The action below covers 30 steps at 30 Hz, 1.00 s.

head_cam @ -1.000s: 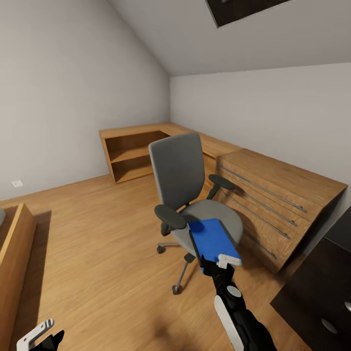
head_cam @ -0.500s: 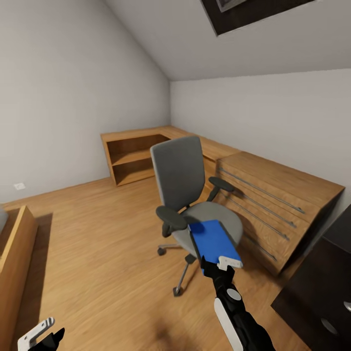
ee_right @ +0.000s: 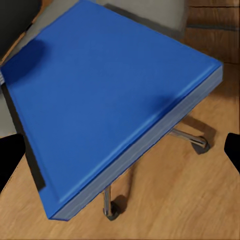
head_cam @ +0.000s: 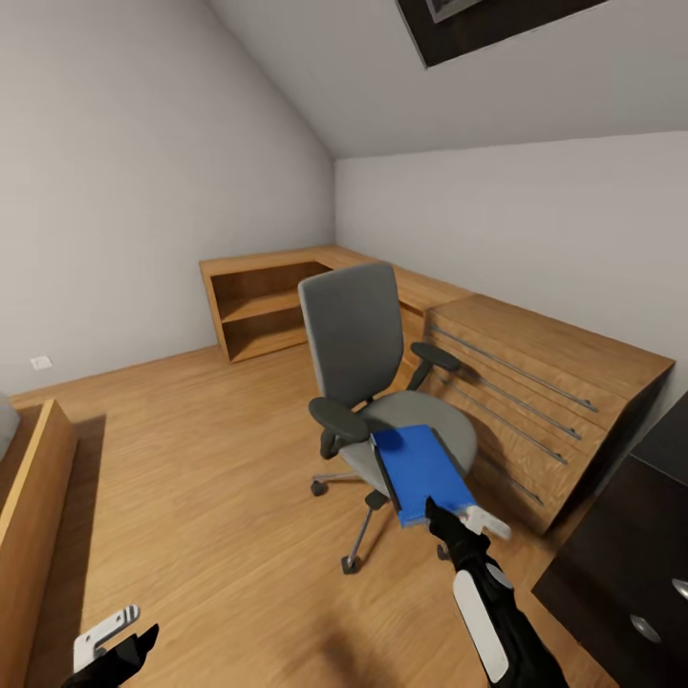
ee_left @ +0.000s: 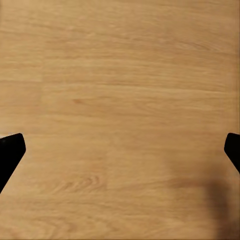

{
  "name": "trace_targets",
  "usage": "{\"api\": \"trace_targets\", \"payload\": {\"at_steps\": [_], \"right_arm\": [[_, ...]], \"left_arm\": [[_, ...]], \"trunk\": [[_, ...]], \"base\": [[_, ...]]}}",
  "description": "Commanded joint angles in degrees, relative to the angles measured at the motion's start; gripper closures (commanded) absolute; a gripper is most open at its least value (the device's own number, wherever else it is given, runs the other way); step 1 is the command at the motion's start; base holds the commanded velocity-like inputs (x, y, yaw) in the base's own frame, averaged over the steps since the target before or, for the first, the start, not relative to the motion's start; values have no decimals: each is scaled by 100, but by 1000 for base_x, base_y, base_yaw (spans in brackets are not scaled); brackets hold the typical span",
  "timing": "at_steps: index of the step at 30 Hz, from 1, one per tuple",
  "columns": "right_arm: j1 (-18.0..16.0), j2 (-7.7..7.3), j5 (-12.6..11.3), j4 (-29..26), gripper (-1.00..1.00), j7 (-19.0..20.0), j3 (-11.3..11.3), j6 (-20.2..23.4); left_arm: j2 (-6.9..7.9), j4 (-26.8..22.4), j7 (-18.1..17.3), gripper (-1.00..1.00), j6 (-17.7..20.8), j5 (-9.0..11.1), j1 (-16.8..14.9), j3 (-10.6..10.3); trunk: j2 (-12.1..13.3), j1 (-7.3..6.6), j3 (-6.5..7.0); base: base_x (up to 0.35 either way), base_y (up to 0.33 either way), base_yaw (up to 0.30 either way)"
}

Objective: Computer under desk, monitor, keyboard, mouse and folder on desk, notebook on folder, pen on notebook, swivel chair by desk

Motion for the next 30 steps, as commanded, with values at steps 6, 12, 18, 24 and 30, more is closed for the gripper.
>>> {"api": "trace_targets", "payload": {"at_steps": [6,12,18,24,30], "right_arm": [[-2,4,-51,1,-100,707,-705,94],[-2,4,-53,7,-100,1473,-1092,399],[-2,10,-55,40,-100,1891,-1663,662],[-2,6,-50,48,-100,2116,-1710,685],[-2,11,-44,106,-100,2172,-1720,678]], "left_arm": [[1,-361,30,-100,124,78,-2,-18],[6,-1178,33,-100,1356,120,-2,8],[18,-2615,46,-100,2704,605,-2,357],[34,-2783,40,-100,3026,1123,-2,439],[31,-2802,42,-100,3057,1222,-2,451]], "trunk": [[-245,132,-114],[-485,264,-221],[-726,395,-329],[-967,527,-437],[-1207,659,-545]], "base": [[0,0,0],[0,0,0],[0,0,0],[0,0,0],[0,0,0]]}}
